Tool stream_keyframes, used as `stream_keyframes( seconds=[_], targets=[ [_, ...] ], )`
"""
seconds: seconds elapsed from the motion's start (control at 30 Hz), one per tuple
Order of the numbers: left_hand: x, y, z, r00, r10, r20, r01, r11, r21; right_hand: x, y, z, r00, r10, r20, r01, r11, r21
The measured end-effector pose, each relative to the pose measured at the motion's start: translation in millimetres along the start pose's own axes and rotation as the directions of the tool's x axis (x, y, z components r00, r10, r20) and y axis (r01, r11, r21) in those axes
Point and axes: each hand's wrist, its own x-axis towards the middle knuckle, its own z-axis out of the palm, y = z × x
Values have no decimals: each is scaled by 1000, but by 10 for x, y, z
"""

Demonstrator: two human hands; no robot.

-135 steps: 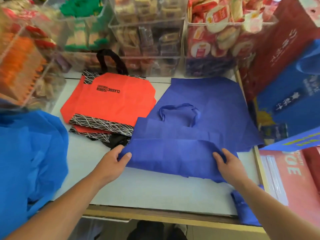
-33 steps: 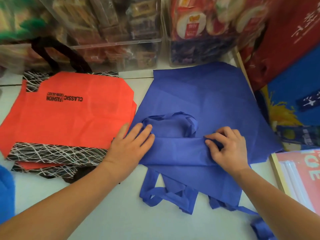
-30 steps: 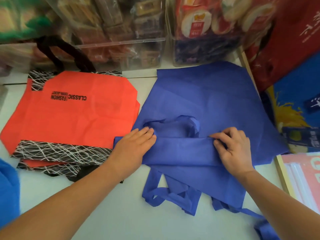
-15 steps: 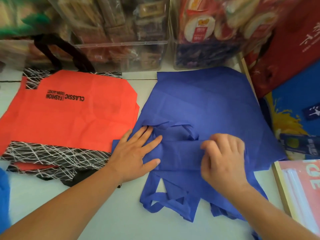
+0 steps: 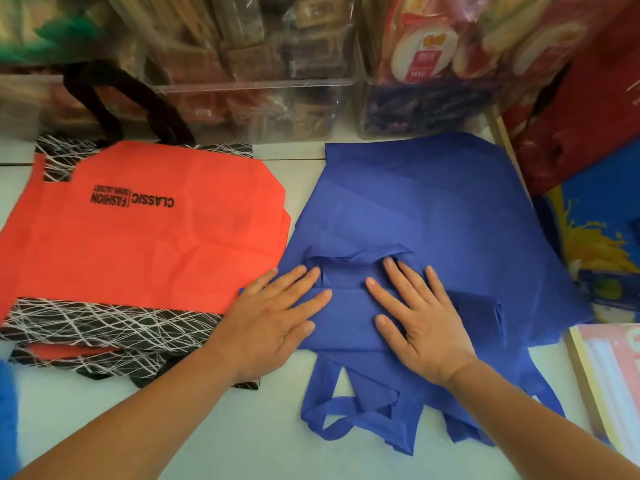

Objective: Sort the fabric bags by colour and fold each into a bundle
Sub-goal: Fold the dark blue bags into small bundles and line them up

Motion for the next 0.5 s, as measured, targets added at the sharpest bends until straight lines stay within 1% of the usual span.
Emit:
stream_keyframes(
  seconds=[0.1,0.17,0.23,0.3,0.43,0.5],
  targets=[
    [-98,-172,-40,997,-71,-8,71,997,-24,-33,91,-22,991,125,-38,-126,991,-35],
    [-110,-180,-54,996,-84,-10,84,997,-2,-9,90,-27,985,169,-15,-170,983,-68],
    [-91,-150,-45,997,-71,-15,71,997,5,-2,101,-31,983,183,12,-182,981,-62],
    [-102,-108,-47,995,-87,-46,87,996,7,12,122,-52,981,189,33,-187,980,-62],
    [-140,40,-91,976,-101,-191,109,993,33,8,97,-37,978,199,56,-193,977,-94],
    [-102,86,-171,979,-111,-173,121,991,50,15,95,-39,979,197,56,-191,976,-102]
  ],
)
